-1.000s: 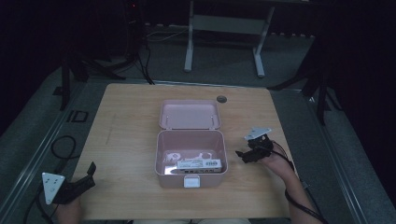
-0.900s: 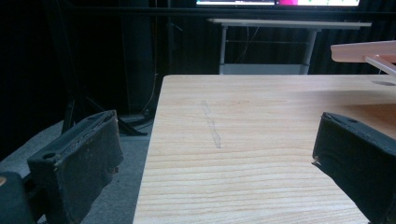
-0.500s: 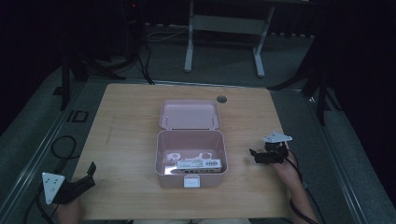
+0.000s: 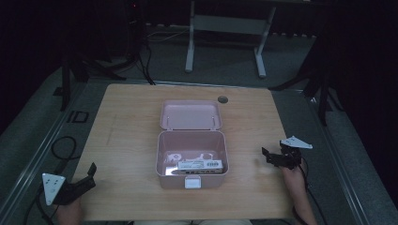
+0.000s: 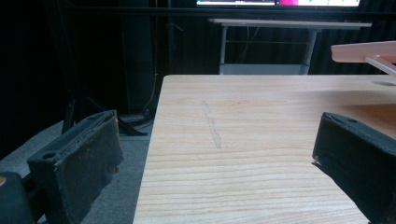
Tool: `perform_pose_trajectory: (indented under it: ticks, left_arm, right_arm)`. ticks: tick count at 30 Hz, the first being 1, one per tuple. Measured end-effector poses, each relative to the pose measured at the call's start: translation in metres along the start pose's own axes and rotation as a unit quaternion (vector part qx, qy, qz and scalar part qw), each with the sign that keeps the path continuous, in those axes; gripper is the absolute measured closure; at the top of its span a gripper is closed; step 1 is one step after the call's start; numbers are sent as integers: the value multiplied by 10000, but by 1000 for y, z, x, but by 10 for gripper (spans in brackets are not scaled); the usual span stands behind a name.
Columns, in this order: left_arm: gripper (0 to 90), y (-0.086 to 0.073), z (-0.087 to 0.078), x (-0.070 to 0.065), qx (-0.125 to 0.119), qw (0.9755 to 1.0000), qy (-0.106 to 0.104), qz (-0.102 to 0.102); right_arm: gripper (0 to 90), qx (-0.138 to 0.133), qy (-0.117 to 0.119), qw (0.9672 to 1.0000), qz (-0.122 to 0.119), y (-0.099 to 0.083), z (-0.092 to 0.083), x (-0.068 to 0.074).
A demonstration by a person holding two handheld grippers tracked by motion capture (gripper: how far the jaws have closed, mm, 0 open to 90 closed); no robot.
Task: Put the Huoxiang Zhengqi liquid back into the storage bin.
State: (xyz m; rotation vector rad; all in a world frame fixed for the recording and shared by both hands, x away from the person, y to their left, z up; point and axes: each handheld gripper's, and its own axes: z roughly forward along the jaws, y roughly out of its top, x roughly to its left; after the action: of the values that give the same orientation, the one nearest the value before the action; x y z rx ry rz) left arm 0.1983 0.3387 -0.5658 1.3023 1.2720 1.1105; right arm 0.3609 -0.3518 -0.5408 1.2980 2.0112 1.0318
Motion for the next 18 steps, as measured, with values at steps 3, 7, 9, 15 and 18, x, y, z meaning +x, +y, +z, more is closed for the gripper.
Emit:
perform_pose_trajectory:
  ticks: [3, 7, 9, 15, 18]
  left_arm:
    - [11, 0, 0, 0, 0, 10000, 2, 6]
    - [11, 0, 0, 0, 1, 10000, -1, 1]
    - [11, 0, 0, 0, 4, 10000, -4, 6]
    - [11, 0, 0, 0, 0, 10000, -14, 1]
    - [11, 0, 0, 0, 3, 10000, -18, 12]
  right_arm:
    - [120, -57, 11, 9996, 260, -4, -1, -5]
    - [120, -232, 15, 9980, 584, -8, -5, -10]
    - [121, -265, -19, 9966, 784, -11, -7, -13]
    - [132, -290, -15, 9938, 1072, -16, -10, -21]
    - [132, -287, -14, 9932, 1128, -17, -9, -24]
